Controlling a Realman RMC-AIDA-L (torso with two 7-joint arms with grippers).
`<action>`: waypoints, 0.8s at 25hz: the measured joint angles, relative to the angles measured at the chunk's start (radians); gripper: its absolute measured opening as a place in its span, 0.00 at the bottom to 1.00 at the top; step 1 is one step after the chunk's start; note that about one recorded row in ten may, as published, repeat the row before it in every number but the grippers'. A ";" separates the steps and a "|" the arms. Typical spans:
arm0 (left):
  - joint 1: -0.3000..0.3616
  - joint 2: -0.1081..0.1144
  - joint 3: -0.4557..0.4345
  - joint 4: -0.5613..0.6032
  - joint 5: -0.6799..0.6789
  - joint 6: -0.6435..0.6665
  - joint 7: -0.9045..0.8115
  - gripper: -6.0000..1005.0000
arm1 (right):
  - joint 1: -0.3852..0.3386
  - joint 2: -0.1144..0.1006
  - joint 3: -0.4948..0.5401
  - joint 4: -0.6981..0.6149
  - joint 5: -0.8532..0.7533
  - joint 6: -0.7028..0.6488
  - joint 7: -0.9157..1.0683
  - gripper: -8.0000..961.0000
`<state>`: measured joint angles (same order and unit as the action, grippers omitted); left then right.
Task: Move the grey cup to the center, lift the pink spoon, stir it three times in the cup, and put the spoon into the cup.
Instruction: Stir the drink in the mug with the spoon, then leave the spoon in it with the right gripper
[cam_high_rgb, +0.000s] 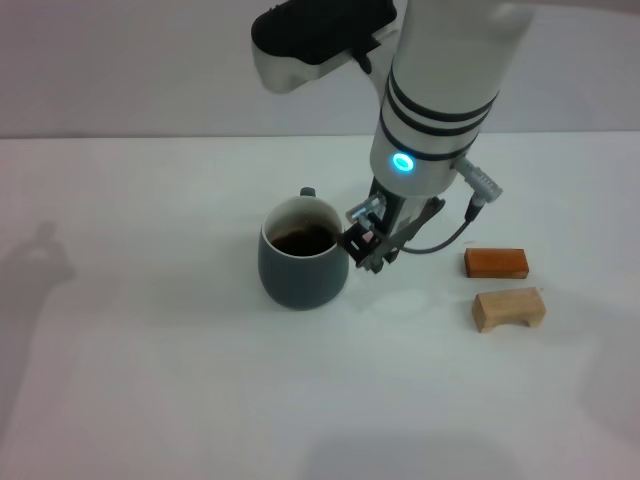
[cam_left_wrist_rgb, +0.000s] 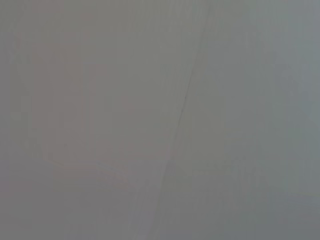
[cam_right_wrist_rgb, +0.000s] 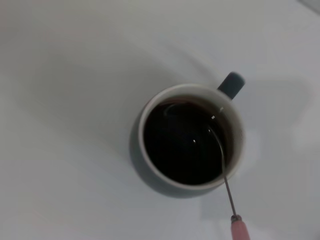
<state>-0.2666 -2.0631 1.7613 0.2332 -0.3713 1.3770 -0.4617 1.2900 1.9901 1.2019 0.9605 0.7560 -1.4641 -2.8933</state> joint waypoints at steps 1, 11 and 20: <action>0.000 0.000 0.000 0.000 0.000 0.000 0.000 0.02 | 0.000 0.001 -0.004 0.003 0.010 0.001 0.000 0.13; 0.000 0.000 0.007 0.002 0.000 0.004 -0.011 0.02 | 0.005 -0.001 -0.013 -0.009 -0.022 0.031 0.000 0.13; 0.011 -0.001 0.021 -0.001 0.000 0.051 -0.011 0.02 | 0.004 -0.002 -0.059 -0.016 -0.044 0.053 -0.001 0.13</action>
<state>-0.2554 -2.0644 1.7823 0.2325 -0.3712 1.4275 -0.4725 1.2945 1.9877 1.1425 0.9450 0.7120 -1.4113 -2.8938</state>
